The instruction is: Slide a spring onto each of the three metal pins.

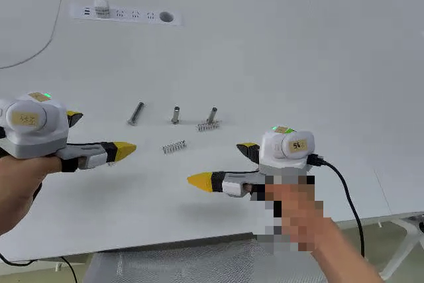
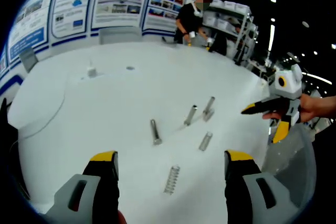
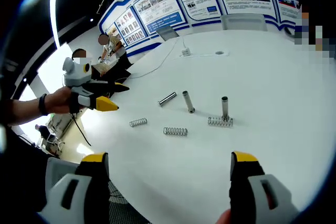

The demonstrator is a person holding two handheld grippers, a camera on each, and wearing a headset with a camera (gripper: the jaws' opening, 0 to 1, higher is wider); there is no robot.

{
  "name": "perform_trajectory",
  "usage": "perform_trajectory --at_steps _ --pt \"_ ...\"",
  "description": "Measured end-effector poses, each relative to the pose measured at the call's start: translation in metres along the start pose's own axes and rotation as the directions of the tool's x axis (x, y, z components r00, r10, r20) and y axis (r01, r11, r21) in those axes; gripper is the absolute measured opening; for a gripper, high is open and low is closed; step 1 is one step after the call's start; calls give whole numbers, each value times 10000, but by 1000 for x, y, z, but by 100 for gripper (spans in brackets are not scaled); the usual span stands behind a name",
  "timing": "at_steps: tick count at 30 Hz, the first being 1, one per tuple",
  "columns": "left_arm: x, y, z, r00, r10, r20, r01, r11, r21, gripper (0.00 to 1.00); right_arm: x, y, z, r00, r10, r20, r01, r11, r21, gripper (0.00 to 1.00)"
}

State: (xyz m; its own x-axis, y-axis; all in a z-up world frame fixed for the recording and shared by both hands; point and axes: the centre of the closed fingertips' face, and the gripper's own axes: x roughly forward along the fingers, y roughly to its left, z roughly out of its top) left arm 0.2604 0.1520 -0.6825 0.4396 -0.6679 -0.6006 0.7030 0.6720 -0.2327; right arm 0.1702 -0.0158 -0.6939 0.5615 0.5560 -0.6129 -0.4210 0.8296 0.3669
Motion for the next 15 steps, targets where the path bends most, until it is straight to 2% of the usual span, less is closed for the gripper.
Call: perform_trajectory --at_steps 10,15 --pt "20 4 4 9999 -125 -21 125 9999 45 83 4 5 -3 9999 111 -127 -112 9999 -57 98" --pt "29 10 7 10000 -52 -56 53 9998 172 82 5 7 -5 9997 161 -187 -162 9999 -60 97"
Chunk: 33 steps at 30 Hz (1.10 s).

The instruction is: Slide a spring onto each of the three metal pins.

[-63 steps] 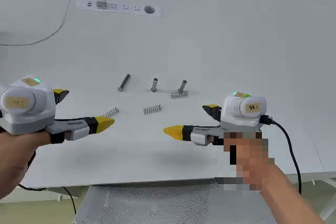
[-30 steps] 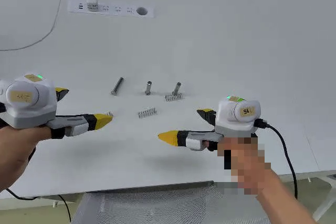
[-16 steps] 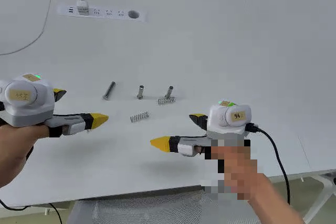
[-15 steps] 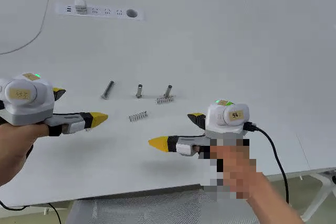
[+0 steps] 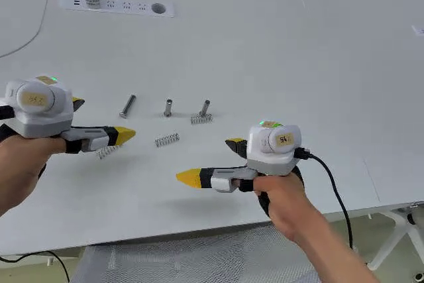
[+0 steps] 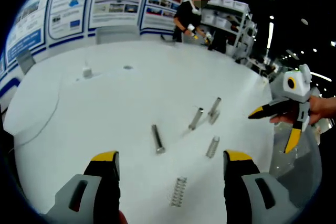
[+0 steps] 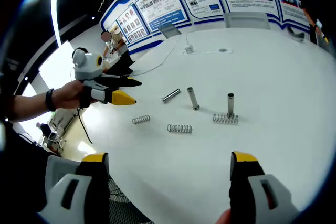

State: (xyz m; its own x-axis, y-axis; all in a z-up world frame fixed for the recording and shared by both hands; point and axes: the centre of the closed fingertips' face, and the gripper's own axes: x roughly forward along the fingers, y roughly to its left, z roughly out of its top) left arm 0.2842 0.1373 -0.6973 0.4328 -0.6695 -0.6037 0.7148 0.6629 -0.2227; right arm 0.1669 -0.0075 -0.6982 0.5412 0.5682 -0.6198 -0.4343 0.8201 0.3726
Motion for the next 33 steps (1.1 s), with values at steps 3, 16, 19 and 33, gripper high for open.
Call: perform_trajectory --at_steps 3,16,19,33 --pt "5 6 3 10000 29 14 -29 10000 -10 82 -1 0 0 10000 1 11 -1 10000 15 97" --pt "31 14 9 9998 -26 -210 28 10000 61 71 -2 -2 -1 10000 -62 -6 62 9999 90 97" --pt "38 15 6 9990 -62 -450 59 10000 -80 64 -2 -2 -2 10000 -65 -42 65 9999 96 96" --pt "69 25 2 9945 555 -884 -532 9982 282 35 -1 -1 -5 9999 -3 -113 5 9998 192 96"
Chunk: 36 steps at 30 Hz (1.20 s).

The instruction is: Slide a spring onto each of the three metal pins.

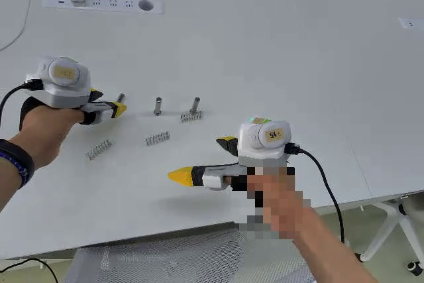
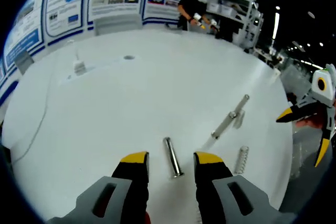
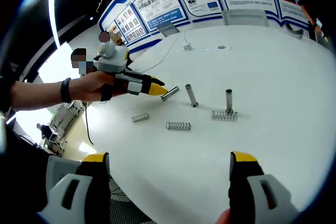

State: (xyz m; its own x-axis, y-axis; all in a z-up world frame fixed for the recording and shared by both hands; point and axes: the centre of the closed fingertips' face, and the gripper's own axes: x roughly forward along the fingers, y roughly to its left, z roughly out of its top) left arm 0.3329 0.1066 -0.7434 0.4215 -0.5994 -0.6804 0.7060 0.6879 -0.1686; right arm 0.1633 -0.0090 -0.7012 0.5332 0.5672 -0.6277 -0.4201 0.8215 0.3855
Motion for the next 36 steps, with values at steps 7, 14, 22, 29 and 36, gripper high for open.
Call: perform_trajectory --at_steps 7,14,22,29,36 --pt "5 3 0 9997 244 -66 -247 9983 -527 26 0 0 0 10000 -2 -44 2 10000 19 96" --pt "8 10 1 9986 503 -168 -511 9975 -490 20 -3 -4 3 9999 -108 99 107 9999 61 96" --pt "14 3 1 9983 490 -320 -492 9988 -33 15 -3 -5 3 9999 -108 121 106 9998 142 96" --pt "18 0 -3 9971 528 -546 -514 9983 277 14 -1 -2 2 10000 -27 80 26 9998 192 96" --pt "22 2 -1 9958 679 -612 -647 9964 543 15 -1 -4 1 10000 -61 47 60 9997 245 96"
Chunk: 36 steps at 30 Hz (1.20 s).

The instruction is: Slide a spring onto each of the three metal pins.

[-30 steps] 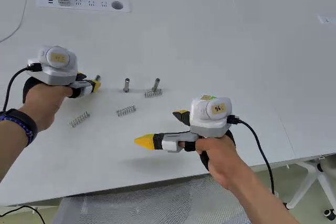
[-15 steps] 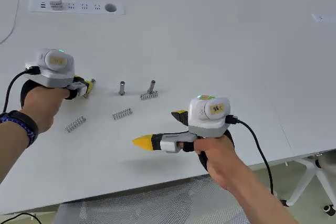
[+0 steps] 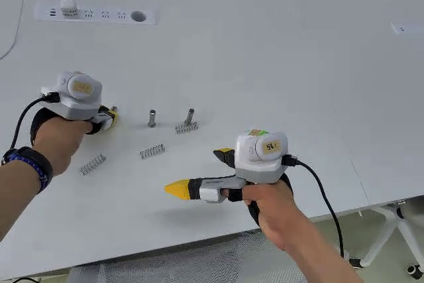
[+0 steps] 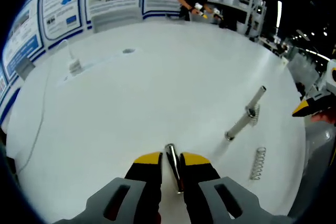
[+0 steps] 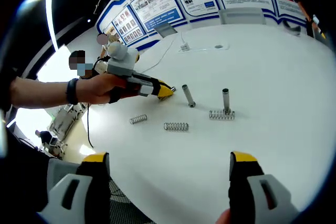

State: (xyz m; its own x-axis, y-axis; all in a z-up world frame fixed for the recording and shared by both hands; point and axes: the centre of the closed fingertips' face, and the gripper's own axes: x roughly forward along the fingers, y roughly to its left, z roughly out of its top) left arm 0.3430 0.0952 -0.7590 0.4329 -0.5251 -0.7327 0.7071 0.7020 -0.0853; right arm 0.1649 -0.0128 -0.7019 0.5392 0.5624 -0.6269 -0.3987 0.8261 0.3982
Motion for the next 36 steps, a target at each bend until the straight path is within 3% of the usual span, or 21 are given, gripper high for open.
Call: perform_trajectory --at_steps 3,7,12,17,20,24,29,36 --pt "2 -3 2 10000 51 -1 -51 9998 174 15 0 0 0 10000 3 -2 -3 10000 24 96" --pt "4 -6 3 9994 334 -105 -320 9929 1149 17 1 0 -1 10000 21 -30 -21 10000 84 96" --pt "7 -5 1 9970 748 -222 -719 9914 1094 17 2 -1 -5 9999 25 -112 -23 9999 168 96" --pt "7 -3 3 9948 997 -189 -967 9882 1187 11 2 0 -4 10000 51 -83 -49 9998 175 96" --pt "9 0 1 9934 1123 -214 -1104 9909 775 8 1 -2 -3 10000 5 -73 -3 9998 197 96" --pt "11 4 1 9964 808 -262 -789 9946 677 8 -1 -3 -4 9999 -8 -102 10 9998 196 95" --pt "6 8 -3 9965 731 -395 -739 9971 -183 7 -1 -2 -5 9999 30 -133 -28 9998 190 95" --pt "-4 10 -4 9968 780 -164 -789 9948 -644 7 0 -3 -5 9999 24 -147 -21 9997 227 95"
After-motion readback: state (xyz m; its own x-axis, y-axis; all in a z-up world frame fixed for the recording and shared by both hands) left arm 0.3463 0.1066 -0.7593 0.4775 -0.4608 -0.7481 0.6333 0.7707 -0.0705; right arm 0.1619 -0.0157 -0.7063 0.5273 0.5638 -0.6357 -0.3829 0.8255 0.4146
